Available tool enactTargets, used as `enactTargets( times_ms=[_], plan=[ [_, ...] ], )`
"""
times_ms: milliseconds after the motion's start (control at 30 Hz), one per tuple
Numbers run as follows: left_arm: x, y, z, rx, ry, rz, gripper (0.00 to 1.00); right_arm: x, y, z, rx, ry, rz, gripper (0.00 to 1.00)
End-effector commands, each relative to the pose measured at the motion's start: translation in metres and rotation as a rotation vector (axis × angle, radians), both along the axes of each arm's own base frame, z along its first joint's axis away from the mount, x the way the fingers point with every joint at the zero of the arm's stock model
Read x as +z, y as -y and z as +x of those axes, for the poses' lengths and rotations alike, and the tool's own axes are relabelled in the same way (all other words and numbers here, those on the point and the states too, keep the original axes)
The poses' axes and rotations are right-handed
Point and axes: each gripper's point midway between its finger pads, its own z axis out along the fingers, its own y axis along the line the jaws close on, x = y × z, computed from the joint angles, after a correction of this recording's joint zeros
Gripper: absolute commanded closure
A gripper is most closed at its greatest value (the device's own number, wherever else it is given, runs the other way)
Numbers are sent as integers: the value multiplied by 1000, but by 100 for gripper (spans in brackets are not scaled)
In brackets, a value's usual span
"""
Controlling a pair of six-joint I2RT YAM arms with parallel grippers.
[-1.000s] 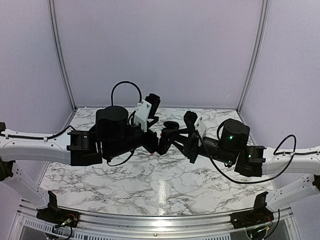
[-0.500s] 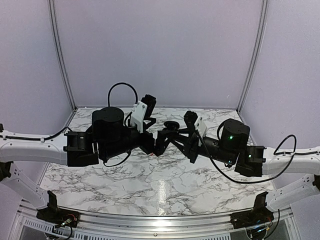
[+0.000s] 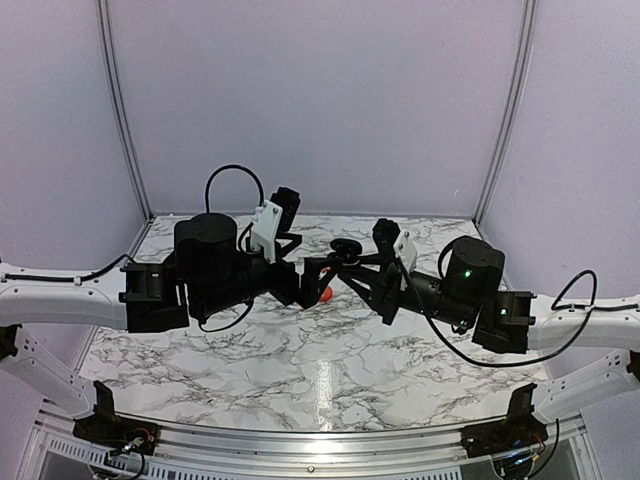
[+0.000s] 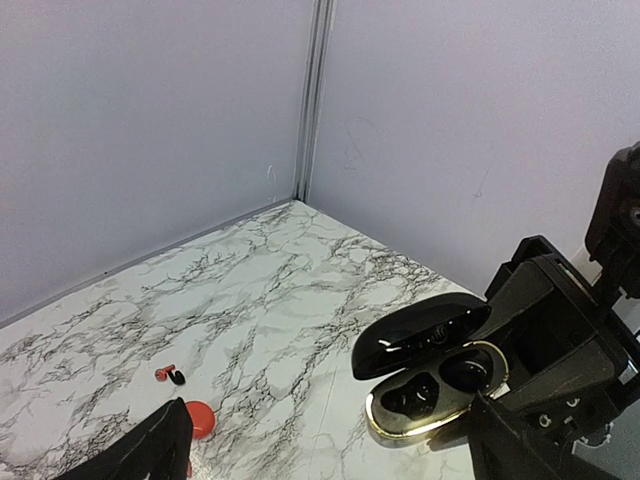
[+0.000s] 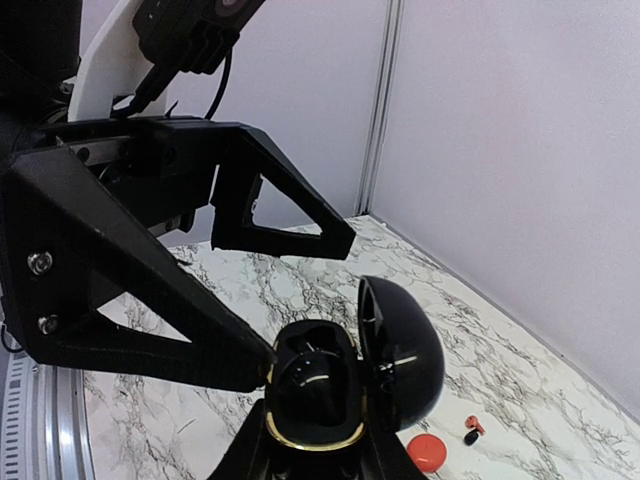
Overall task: Insert the wireless bluetooth earbuds into the charging case
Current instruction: Adjust the right earbud in the right side groove of the charging case.
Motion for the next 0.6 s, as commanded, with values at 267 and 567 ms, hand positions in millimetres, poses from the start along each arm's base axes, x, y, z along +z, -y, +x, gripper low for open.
enactTargets(
  times_ms=[267,567],
  plan=[
    [14,-20,-19,-76,18,-37,1,18,4,-9,28,12,64,100],
    [4,-52,-35,-177,25,-32,1,7,14,-33,156,-38,37,100]
  ],
)
